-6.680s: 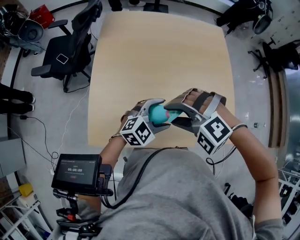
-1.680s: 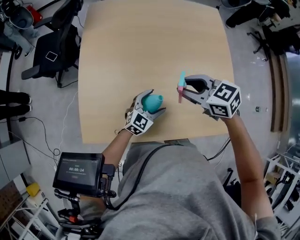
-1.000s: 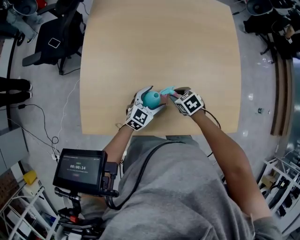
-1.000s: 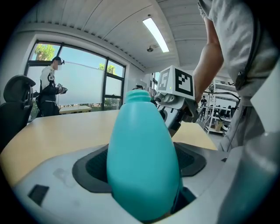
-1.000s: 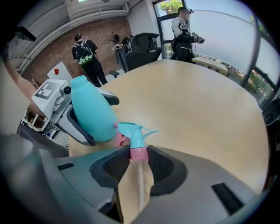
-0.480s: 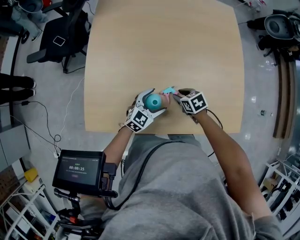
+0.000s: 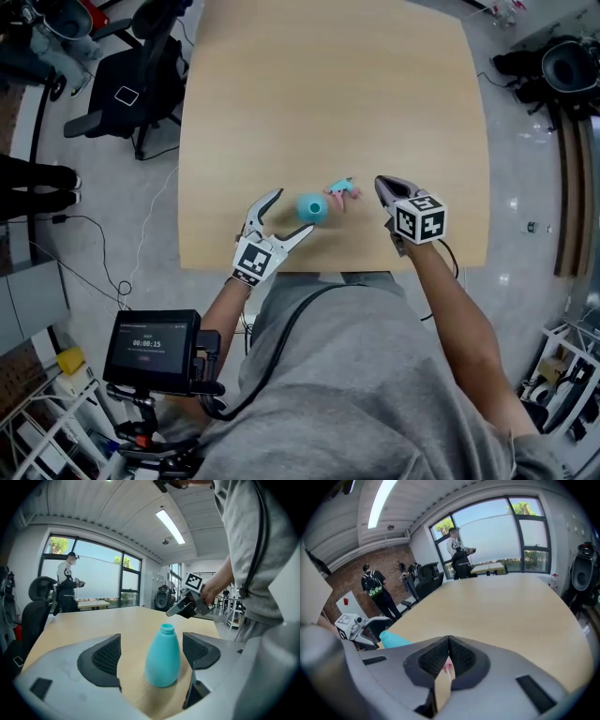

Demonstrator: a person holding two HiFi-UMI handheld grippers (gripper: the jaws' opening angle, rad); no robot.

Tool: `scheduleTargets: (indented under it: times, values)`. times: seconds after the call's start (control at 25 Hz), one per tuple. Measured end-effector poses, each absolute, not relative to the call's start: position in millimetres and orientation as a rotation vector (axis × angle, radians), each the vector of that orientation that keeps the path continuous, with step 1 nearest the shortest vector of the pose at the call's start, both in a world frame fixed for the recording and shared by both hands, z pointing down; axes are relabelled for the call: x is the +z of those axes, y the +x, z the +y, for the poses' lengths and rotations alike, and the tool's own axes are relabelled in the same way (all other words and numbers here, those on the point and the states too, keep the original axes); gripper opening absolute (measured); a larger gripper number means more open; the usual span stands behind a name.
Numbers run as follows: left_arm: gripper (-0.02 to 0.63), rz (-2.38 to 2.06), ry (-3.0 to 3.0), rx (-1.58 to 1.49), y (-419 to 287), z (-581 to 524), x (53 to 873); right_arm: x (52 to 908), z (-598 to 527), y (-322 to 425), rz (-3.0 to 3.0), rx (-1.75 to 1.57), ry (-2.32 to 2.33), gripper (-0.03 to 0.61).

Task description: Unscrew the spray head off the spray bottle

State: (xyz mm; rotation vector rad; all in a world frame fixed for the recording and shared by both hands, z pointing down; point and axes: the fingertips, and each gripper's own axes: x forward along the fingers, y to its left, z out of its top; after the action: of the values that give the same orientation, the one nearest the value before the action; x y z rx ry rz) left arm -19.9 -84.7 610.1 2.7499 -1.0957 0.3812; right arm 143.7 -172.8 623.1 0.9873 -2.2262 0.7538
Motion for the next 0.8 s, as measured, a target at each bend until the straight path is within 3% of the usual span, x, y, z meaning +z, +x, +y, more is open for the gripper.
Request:
scheduleTargets:
  times: [0.16,0.2,0.32,0.36,0.8]
  values:
    - [0.368,-1.223,2.688,0.267,-52,-83,568,560,-170,139,-2.393,0.667,1.014,0.006]
    - [0.317,-1.236,2.676,0.234,-57,-83,557,546,-169,138,-2.425,0.633,1.018,0.006]
    - [0.054,-1.222,2.643,0.125,-68,-82,528,512,-166,134,-2.508,0.549,1.049,0.006]
    - [0.013,-1.218,2.635,0.087,-71,-82,518,503,-165,132,-2.533,0.524,1.061,0.005]
    - [0.003,-1.195,2.73,-0.09,-68,-86,442,420,-156,112,-2.719,0.253,1.106,0.005]
